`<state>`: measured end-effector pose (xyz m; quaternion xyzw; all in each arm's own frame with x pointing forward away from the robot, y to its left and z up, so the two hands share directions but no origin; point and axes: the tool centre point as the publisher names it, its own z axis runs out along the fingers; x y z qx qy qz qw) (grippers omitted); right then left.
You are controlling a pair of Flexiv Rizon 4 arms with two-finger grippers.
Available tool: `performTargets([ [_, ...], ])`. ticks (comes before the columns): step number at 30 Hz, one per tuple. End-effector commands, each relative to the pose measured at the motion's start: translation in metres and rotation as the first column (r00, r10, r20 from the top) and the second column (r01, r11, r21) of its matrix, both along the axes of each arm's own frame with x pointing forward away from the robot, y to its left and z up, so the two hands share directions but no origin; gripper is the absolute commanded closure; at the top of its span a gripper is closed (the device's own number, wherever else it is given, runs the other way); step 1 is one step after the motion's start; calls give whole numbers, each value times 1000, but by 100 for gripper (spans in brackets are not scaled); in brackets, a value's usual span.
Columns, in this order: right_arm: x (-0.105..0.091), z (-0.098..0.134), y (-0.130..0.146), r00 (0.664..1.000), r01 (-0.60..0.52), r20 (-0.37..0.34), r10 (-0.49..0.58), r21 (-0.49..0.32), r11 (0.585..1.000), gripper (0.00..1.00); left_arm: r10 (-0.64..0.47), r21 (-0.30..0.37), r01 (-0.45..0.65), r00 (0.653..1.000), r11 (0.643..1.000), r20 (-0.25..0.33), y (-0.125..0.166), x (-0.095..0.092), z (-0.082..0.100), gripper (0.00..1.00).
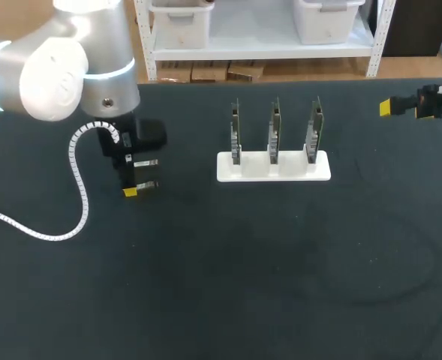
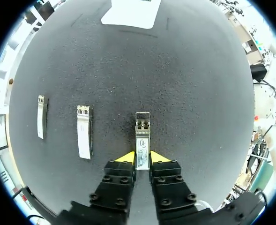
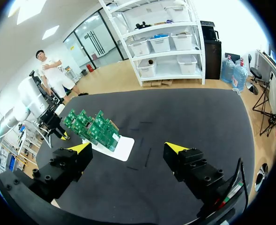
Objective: Pick up the optical module with the left hand, and insert it into the network port with the right hand.
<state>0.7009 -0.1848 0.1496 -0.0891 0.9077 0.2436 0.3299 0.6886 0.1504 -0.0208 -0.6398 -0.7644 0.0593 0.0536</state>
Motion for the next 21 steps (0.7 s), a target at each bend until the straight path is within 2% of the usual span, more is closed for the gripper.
performTargets([
  [1,-1,1,0,1000,3,0,-3,-3,1000,0,0,-41,2,999,999,41,-1,-10,1,100],
  [6,-1,1,0,1000,3,0,-3,-3,1000,0,-9,-137,24,994,990,106,-11,-10,24,100],
  [9,-1,1,0,1000,3,0,-3,-3,1000,0,-23,-196,56,986,979,166,-20,-10,38,100],
  [14,-1,1,0,1000,3,0,-3,-3,1000,0,-73,-293,169,947,941,313,-30,-9,58,100],
  [17,-1,1,0,1000,3,0,-3,-3,1000,0,-62,-336,186,936,923,347,-30,-8,62,100],
  [21,-1,1,0,1000,3,0,-3,-3,1000,0,-78,-347,213,928,914,364,-34,-6,69,100],
])
